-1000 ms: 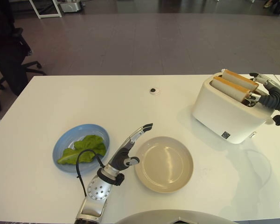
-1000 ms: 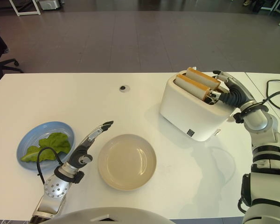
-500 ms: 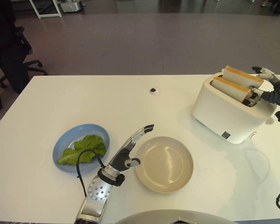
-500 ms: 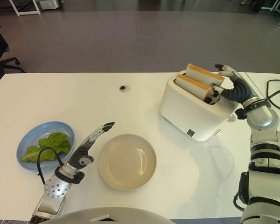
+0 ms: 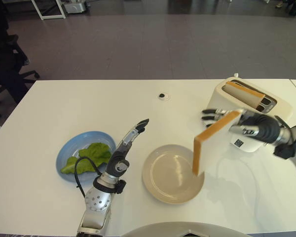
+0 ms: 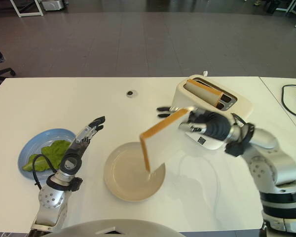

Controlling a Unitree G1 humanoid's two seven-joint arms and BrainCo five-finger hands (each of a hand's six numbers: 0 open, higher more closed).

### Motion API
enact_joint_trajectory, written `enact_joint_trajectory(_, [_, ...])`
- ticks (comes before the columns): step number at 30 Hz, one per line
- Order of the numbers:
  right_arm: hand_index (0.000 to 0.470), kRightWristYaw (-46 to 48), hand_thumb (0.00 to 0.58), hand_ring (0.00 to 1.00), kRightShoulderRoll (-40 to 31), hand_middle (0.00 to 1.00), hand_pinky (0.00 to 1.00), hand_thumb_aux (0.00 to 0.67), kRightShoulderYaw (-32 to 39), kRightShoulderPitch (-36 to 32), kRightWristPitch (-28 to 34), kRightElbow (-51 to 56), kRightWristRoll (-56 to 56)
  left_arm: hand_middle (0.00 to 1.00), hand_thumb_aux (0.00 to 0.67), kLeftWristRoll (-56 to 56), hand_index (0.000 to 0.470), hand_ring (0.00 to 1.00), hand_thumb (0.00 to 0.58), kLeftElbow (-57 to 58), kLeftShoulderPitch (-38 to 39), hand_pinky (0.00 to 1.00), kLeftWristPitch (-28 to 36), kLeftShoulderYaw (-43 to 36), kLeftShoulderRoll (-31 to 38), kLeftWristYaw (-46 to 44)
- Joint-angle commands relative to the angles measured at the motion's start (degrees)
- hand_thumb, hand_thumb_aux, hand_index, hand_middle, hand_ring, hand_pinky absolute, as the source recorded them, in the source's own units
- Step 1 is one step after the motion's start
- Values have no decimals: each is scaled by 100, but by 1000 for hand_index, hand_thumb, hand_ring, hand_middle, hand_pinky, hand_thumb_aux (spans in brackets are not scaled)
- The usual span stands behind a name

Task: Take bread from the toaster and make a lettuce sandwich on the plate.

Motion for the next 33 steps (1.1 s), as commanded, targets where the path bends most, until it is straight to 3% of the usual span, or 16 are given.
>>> enact_joint_trajectory(1, [470,-409,580,0,360,0,0,670,932,3,-2,198,-1212,0,0,-14,0,0,0,-356,-41,0,230,219,82,19])
enact_joint_trajectory(9, [470,-972,580,0,931,0,0,670,2074,-39,-1031,605,-3502,0,0,758,0,0,0,-609,-208,0,1313,863,429,200])
enact_joint_trajectory(10, [428,-950,575,0,934,0,0,610,2159,-15,-1226,581,-3710,0,0,891,0,0,0,-621,-209,0,1382,911,467,219])
enact_joint_trajectory(11, [120,-980,258,0,963,0,0,171,2201,5,-1379,570,-3875,0,0,967,0,0,0,-639,-213,0,1441,967,493,237])
enact_joint_trajectory(12, [0,-1029,0,0,1007,0,0,0,2217,13,-1504,572,-4010,0,0,1038,0,0,0,-667,-219,0,1515,1040,527,264])
enact_joint_trajectory(15, [0,-1162,0,0,1172,0,0,0,2117,3,-1738,625,-4194,0,0,1705,0,0,0,-686,-218,0,1614,1304,833,359])
enact_joint_trajectory(23, [0,-1416,0,0,1489,0,0,0,1601,-27,-2218,904,-4180,0,0,4447,0,0,0,-134,523,0,1947,2739,2602,823])
enact_joint_trajectory(25, [0,-1438,0,0,1546,0,0,0,1456,4,-2285,930,-4116,0,142,4970,100,0,220,288,703,0,2076,2805,2916,1069])
enact_joint_trajectory(26, [0,-1441,0,0,1564,0,0,0,1394,31,-2309,934,-4091,0,197,5062,138,0,291,485,774,0,2110,2766,3011,1088])
enact_joint_trajectory(27, [0,-1428,0,0,1575,0,0,0,1353,46,-2335,947,-4082,0,302,5102,212,0,405,619,850,0,2133,2722,3069,1083])
enact_joint_trajectory(28, [0,-1412,0,0,1587,0,0,0,1314,65,-2361,964,-4082,0,344,5096,241,0,443,716,892,0,2139,2665,3103,1078])
enact_joint_trajectory(33, [0,-1341,0,0,1636,0,0,0,1231,83,-2418,1006,-4093,0,413,4981,289,0,494,898,907,0,2110,2399,3132,1077])
